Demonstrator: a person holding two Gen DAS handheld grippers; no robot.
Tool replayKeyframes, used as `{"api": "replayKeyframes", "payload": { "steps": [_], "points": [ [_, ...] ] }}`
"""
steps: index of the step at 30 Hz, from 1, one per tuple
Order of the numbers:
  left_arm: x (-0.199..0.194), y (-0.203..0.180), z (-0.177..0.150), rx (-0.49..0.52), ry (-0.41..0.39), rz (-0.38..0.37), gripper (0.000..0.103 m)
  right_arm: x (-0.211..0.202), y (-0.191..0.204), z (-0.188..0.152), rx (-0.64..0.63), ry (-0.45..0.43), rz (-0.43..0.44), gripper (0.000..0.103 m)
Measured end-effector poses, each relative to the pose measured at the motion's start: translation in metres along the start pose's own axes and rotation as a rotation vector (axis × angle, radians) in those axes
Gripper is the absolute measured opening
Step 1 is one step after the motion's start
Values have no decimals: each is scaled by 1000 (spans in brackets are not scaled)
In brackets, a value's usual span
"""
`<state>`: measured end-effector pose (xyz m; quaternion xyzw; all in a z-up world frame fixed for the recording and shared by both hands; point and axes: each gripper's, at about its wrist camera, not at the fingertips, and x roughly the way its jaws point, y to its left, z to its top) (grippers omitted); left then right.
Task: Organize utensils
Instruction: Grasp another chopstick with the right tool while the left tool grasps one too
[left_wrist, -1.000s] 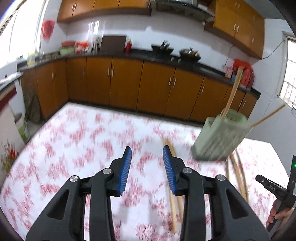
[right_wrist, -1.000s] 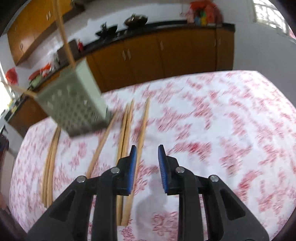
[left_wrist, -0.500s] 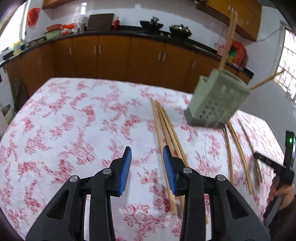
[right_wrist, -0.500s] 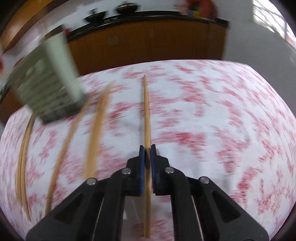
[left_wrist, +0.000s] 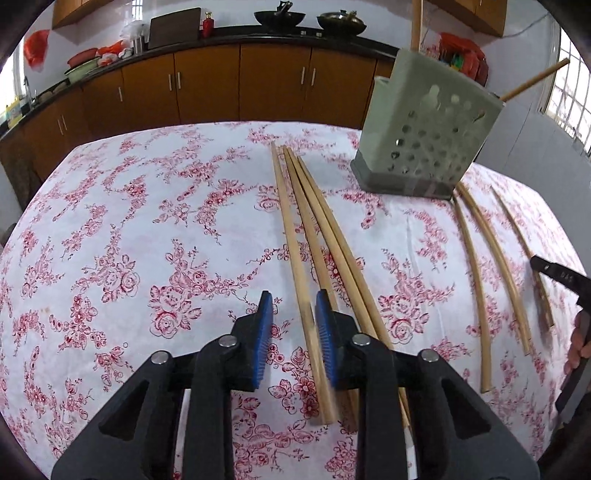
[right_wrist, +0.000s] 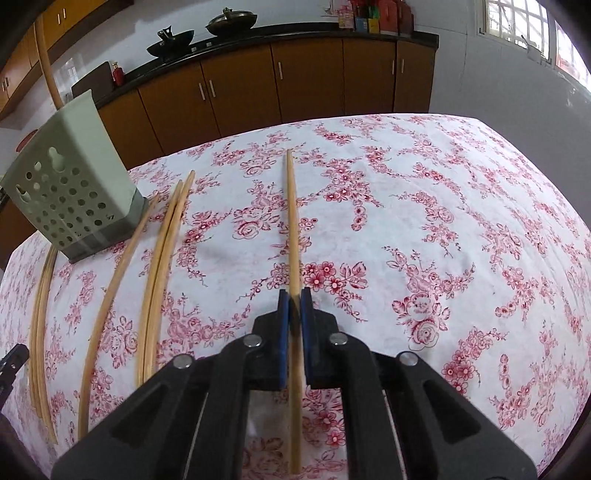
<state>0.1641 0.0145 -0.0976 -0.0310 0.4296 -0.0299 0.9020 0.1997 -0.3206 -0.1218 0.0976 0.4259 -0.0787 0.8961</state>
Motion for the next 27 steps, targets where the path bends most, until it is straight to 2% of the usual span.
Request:
{"api": "replayKeyframes", "payload": {
  "steps": [2, 4, 6, 12, 16, 21, 27],
  "points": [
    [2, -3, -1, 19, -5, 18, 21, -1, 1, -1, -4, -1, -3, 8],
    [3, -7, -1, 44, -11, 43, 12, 0, 1, -1, -7, -2, -3, 8],
    [5, -5, 1, 40, -9, 62, 8, -2, 4, -2, -21, -1, 12, 8],
    [13, 33, 20, -46, 3, 119, 8, -6, 23, -10, -97, 5, 83, 8],
    [16, 50, 26, -52, 5, 106, 8, -7, 29, -12, -111, -3, 80, 8],
    [15, 49, 22, -27, -14, 93, 9, -7, 29, -14, -123, -18, 71, 8],
    [11, 56, 20, -56, -18, 56, 9, -8, 26, -15, -110, -16, 87, 8]
  ]
}}
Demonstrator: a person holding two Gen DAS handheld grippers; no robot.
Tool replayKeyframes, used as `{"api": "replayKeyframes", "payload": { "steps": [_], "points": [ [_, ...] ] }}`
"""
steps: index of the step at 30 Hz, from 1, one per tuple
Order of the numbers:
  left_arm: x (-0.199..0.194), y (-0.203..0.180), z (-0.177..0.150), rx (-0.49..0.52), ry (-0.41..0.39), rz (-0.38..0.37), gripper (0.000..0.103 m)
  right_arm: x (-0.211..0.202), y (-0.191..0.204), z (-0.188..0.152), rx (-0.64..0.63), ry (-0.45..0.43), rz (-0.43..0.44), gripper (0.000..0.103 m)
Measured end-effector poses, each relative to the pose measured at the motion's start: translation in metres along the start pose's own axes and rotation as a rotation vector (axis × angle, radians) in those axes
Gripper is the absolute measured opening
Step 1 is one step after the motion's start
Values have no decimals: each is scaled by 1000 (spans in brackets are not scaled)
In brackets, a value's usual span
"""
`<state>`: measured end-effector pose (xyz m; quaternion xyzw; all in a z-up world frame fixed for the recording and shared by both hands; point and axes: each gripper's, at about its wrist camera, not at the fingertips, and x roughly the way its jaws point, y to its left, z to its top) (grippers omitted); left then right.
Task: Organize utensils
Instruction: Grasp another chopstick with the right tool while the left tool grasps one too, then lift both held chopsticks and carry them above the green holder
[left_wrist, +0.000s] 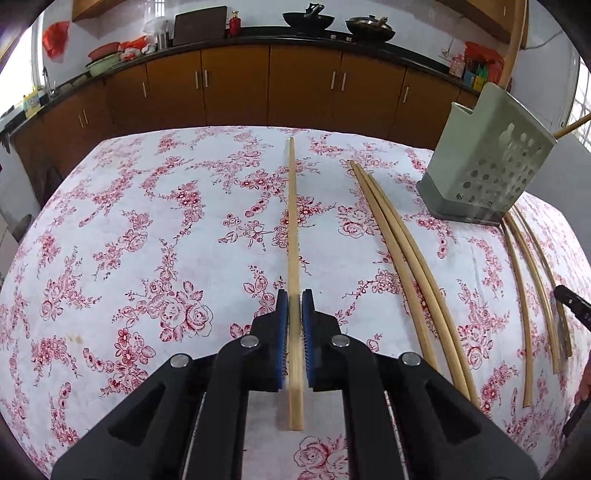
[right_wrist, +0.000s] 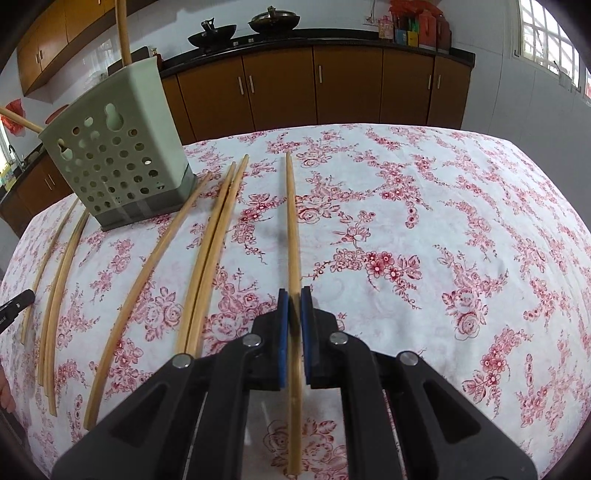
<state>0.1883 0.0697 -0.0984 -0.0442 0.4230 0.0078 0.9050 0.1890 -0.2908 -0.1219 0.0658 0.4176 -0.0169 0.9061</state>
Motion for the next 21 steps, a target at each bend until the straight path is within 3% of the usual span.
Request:
{"api": "replayKeyframes", "payload": {
  "steps": [21],
  "points": [
    [0, 1, -1, -12, -1, -11, 9, 1, 1, 1, 1, 0, -1, 8]
  ]
}}
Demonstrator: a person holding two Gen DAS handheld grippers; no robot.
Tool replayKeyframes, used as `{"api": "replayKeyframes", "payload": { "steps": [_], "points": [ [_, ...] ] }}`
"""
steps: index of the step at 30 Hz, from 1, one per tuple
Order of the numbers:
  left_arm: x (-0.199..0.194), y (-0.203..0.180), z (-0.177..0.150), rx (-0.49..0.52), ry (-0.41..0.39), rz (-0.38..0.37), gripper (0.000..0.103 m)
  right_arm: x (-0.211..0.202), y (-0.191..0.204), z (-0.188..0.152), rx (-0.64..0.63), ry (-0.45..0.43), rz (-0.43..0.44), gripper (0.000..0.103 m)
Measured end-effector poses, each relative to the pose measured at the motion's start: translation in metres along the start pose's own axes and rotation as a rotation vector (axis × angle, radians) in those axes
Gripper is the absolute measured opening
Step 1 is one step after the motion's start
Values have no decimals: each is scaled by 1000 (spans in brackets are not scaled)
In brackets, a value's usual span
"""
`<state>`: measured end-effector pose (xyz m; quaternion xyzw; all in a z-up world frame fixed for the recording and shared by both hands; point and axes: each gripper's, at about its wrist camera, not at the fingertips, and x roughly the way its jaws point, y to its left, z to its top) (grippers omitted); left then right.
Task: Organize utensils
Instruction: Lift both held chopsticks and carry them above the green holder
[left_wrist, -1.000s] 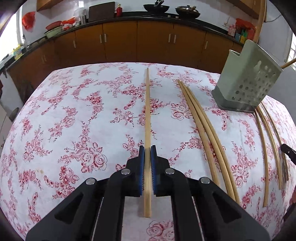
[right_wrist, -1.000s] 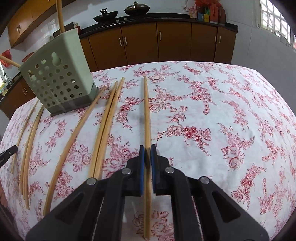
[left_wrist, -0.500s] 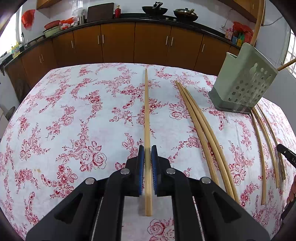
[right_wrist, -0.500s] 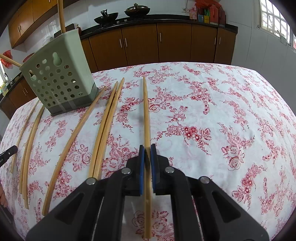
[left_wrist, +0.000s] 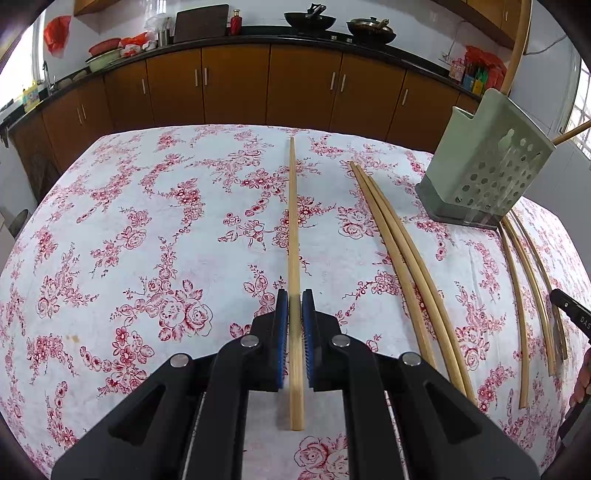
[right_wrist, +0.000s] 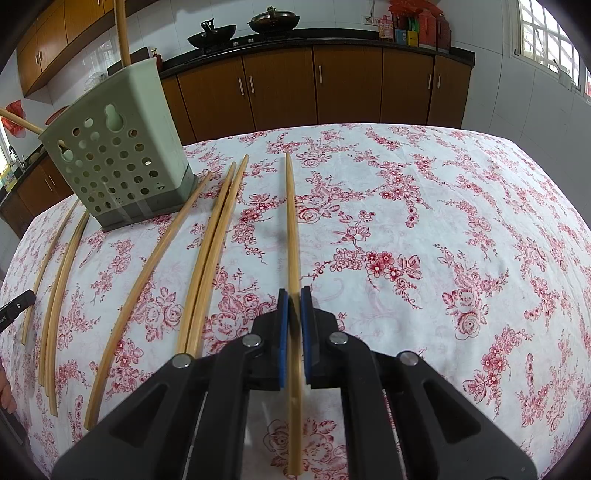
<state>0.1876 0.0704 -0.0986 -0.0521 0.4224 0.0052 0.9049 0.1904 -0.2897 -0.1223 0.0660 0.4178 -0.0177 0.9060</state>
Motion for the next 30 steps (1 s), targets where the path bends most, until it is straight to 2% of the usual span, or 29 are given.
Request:
{"api": "replayKeyframes", "payload": {
  "steps": [11, 15, 26, 30],
  "points": [
    [-1, -2, 0, 6, 0, 11, 9, -1, 1, -2, -1, 0, -7, 8],
    [-5, -10, -8, 43, 3, 41, 9, -9, 1, -11, -10, 0, -9, 8],
    [-20, -16, -25, 69, 12, 49, 8, -22, 0, -23, -23, 9, 12, 8],
    [-27, -14, -23, 60, 15, 37, 7, -39, -3, -19, -12, -37, 24, 8]
  ]
}}
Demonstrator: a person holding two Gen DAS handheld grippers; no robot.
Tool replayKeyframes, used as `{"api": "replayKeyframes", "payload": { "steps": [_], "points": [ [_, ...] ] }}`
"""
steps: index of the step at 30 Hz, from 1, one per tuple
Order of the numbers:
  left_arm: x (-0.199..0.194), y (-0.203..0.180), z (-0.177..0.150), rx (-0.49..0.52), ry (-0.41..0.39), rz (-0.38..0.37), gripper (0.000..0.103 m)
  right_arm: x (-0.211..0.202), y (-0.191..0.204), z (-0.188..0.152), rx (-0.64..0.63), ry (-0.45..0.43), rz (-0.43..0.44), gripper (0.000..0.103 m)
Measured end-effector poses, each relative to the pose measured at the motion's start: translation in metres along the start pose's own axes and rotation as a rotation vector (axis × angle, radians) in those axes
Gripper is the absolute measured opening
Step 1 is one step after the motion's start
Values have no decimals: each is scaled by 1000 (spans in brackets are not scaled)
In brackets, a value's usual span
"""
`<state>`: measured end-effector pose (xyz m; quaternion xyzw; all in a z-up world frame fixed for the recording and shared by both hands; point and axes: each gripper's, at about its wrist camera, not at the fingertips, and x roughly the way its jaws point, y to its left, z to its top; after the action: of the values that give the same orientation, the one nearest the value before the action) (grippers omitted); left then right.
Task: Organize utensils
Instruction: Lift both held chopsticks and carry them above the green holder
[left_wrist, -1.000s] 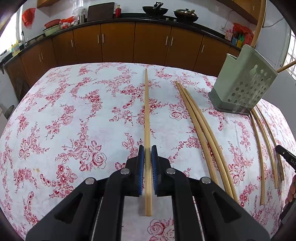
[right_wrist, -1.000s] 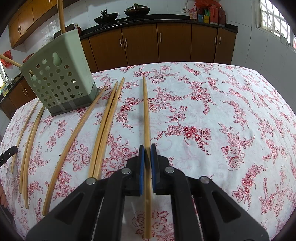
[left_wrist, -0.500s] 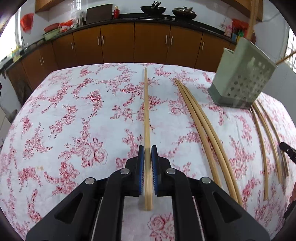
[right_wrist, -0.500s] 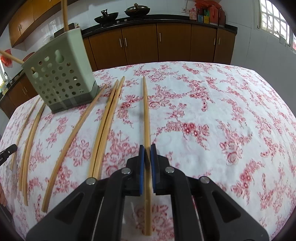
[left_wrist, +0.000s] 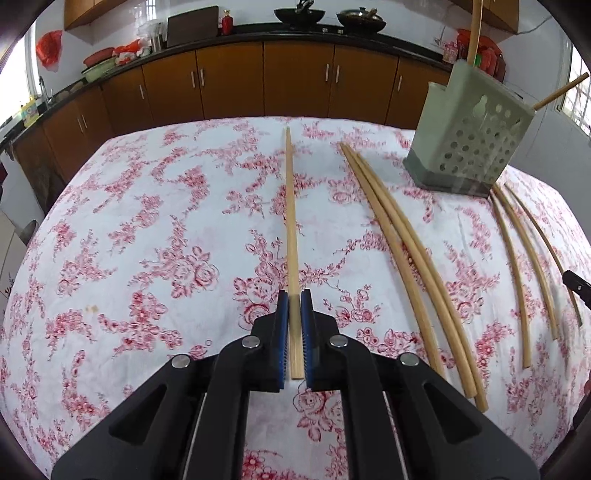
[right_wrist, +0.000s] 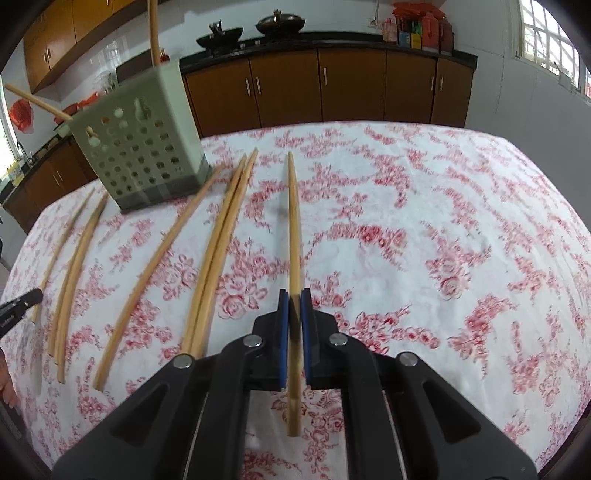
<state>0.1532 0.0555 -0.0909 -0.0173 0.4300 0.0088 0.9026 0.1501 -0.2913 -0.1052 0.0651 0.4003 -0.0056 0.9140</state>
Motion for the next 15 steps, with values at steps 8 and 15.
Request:
{"api": "replayKeyframes", "payload": {
  "steps": [8, 15],
  "points": [
    [-60, 10, 27, -24, -182, -45, 7, -51, -9, 34, 28, -162, 5, 8],
    [-104, 14, 59, -56, -329, -84, 7, -87, -16, 68, 51, -295, 8, 8]
  ]
}}
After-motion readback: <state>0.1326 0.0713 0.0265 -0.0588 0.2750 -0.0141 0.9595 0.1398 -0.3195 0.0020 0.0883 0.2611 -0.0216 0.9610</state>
